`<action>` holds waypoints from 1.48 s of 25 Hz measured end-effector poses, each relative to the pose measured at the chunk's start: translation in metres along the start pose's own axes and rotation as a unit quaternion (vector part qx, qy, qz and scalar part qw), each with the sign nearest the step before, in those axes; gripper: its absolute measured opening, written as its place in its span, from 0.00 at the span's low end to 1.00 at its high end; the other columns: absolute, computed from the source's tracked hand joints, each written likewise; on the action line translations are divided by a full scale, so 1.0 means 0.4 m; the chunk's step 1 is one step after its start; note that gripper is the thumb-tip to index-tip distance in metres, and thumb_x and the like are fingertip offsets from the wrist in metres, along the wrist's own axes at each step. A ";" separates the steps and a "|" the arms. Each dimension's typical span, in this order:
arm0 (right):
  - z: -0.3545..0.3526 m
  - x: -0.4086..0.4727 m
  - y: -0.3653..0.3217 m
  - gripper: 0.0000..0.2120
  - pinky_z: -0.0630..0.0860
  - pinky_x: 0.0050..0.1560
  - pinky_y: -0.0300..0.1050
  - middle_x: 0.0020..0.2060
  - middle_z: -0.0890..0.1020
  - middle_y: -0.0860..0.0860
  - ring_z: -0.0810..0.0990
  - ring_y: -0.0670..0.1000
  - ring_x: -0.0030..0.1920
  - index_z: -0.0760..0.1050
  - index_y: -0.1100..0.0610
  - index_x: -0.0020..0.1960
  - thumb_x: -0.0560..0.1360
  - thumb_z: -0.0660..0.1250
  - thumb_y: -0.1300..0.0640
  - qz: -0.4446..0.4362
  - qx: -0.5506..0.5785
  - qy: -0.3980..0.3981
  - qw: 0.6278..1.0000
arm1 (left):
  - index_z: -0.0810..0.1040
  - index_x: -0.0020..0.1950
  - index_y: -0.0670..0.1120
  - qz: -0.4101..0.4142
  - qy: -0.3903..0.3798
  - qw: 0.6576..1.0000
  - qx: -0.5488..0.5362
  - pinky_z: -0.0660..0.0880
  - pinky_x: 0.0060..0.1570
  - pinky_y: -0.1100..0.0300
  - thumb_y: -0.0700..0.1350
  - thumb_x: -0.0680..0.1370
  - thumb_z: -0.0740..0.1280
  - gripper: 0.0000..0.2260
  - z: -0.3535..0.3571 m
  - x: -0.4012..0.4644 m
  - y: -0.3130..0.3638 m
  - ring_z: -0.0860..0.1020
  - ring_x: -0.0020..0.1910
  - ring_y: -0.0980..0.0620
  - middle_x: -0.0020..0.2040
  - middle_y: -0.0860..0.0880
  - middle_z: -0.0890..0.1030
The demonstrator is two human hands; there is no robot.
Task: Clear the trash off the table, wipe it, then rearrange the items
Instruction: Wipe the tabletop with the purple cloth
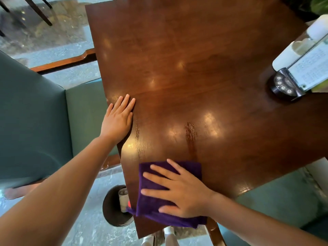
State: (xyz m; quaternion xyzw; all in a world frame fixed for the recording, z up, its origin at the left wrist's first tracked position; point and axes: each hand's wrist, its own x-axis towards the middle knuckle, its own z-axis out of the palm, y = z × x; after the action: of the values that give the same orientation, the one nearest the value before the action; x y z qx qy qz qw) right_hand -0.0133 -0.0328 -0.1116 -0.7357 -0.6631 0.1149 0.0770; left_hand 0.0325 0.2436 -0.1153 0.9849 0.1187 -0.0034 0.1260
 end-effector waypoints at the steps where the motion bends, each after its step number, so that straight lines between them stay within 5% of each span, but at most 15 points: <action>1: -0.003 -0.009 0.005 0.27 0.37 0.73 0.59 0.76 0.55 0.49 0.44 0.51 0.76 0.53 0.43 0.74 0.78 0.55 0.40 -0.028 0.004 -0.009 1.000 | 0.54 0.76 0.49 -0.013 0.000 1.000 0.001 0.47 0.73 0.48 0.45 0.82 0.51 0.21 0.003 -0.001 0.010 0.49 0.76 0.47 0.77 0.47 0.54; 7: -0.088 0.131 0.202 0.25 0.44 0.73 0.60 0.75 0.59 0.51 0.50 0.53 0.76 0.58 0.45 0.73 0.78 0.55 0.43 -0.124 -0.091 -0.044 0.987 | 0.57 0.75 0.47 -0.059 0.031 0.998 -0.002 0.49 0.72 0.45 0.44 0.81 0.53 0.21 0.027 -0.007 0.053 0.51 0.76 0.45 0.77 0.45 0.56; 10: -0.129 0.190 0.326 0.25 0.46 0.73 0.59 0.76 0.57 0.50 0.50 0.51 0.76 0.56 0.44 0.74 0.79 0.55 0.43 -0.101 -0.135 -0.040 0.985 | 0.56 0.75 0.47 -0.062 0.029 0.998 -0.005 0.48 0.72 0.45 0.44 0.81 0.53 0.21 0.029 -0.002 0.044 0.50 0.76 0.46 0.77 0.45 0.55; 16: -0.136 0.082 0.456 0.25 0.48 0.73 0.59 0.76 0.53 0.48 0.48 0.51 0.76 0.54 0.41 0.74 0.78 0.53 0.42 0.163 -0.050 0.043 0.984 | 0.53 0.76 0.49 -0.064 0.020 0.998 0.001 0.46 0.72 0.47 0.46 0.82 0.50 0.21 0.024 -0.009 0.048 0.48 0.76 0.47 0.77 0.47 0.53; 22: -0.050 0.003 0.236 0.29 0.52 0.70 0.62 0.75 0.58 0.50 0.53 0.55 0.75 0.57 0.42 0.73 0.74 0.49 0.35 0.382 -0.034 0.124 0.915 | 0.53 0.76 0.49 -0.058 0.000 0.998 -0.010 0.45 0.73 0.46 0.46 0.82 0.50 0.21 0.011 -0.010 0.046 0.47 0.76 0.47 0.77 0.47 0.52; 33: 0.044 0.078 -0.166 0.29 0.47 0.72 0.63 0.76 0.57 0.50 0.50 0.54 0.75 0.54 0.42 0.73 0.75 0.50 0.34 0.279 0.020 0.070 0.957 | 0.51 0.76 0.48 -0.034 -0.025 0.999 -0.002 0.46 0.72 0.46 0.47 0.82 0.48 0.21 0.006 -0.007 0.034 0.46 0.76 0.46 0.78 0.46 0.50; 37: 0.037 0.059 -0.175 0.24 0.45 0.73 0.60 0.75 0.59 0.47 0.50 0.52 0.76 0.57 0.44 0.73 0.77 0.52 0.42 0.151 0.024 0.039 0.988 | 0.51 0.76 0.50 -0.010 -0.027 0.999 0.023 0.47 0.72 0.48 0.49 0.83 0.47 0.21 -0.001 -0.003 0.010 0.47 0.76 0.46 0.78 0.48 0.51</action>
State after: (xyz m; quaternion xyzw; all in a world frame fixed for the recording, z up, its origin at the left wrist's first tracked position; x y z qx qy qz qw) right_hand -0.0819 -0.0024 -0.1087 -0.8290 -0.5384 0.1121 0.1019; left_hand 0.0323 0.2396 -0.1137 0.9858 0.1252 -0.0344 0.1069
